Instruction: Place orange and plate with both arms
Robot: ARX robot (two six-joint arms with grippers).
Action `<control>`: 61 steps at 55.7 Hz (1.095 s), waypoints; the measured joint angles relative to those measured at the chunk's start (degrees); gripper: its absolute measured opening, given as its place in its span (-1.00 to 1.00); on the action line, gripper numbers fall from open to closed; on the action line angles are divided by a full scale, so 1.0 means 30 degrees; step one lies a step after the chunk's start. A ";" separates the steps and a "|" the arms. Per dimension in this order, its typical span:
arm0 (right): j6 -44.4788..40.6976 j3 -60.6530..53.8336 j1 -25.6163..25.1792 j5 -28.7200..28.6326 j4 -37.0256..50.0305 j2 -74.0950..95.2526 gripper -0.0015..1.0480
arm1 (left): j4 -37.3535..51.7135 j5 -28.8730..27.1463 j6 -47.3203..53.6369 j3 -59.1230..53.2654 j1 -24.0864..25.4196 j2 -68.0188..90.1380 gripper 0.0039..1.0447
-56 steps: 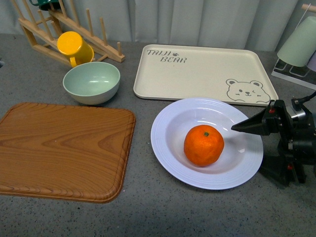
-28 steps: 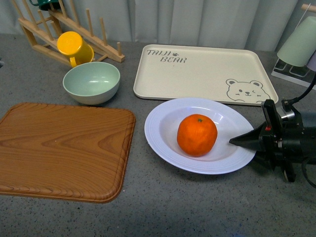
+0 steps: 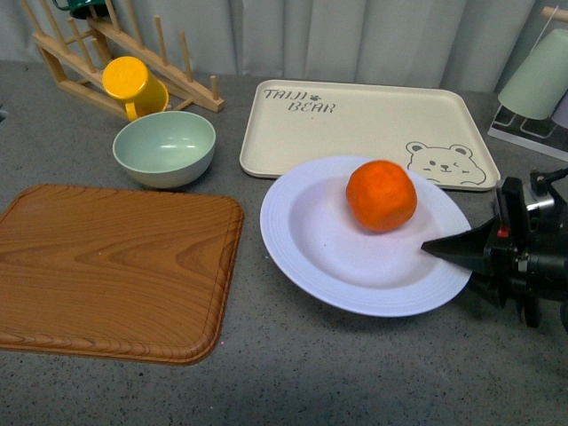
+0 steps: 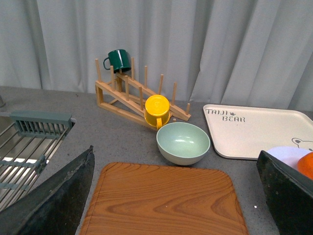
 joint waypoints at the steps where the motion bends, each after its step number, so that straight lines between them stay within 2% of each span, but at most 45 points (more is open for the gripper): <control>1: 0.0146 -0.0058 -0.0022 0.0029 0.0393 -0.0102 -0.92 | 0.0000 0.0000 0.0000 0.0000 0.0000 0.0000 0.88; 7: 0.0474 -0.0087 -0.0051 0.0794 0.1588 -0.0503 -0.92 | 0.0000 0.0000 0.0000 0.0000 -0.0007 0.0000 0.88; 19: 0.1559 0.0648 0.0197 0.3818 0.3351 -0.0532 -0.92 | 0.0000 0.0000 0.0000 0.0000 0.0000 0.0000 0.88; 26: 0.2637 0.1734 0.0780 0.5916 0.3570 -0.0430 -0.92 | 0.0000 0.0000 0.0000 0.0000 0.0000 0.0000 0.88; 29: 0.3475 0.2514 0.1384 0.7402 0.3606 -0.0182 -0.92 | 0.0000 0.0000 0.0000 0.0000 0.0000 0.0000 0.88; 41: 0.5952 0.5952 0.3599 1.1213 0.1588 0.1399 -0.92 | 0.0000 0.0000 0.0000 0.0000 0.0000 0.0000 0.88; 61: 0.8415 1.0717 0.5027 1.3704 -0.2339 0.3971 -0.92 | 0.0000 0.0000 0.0000 0.0000 0.0000 0.0000 0.88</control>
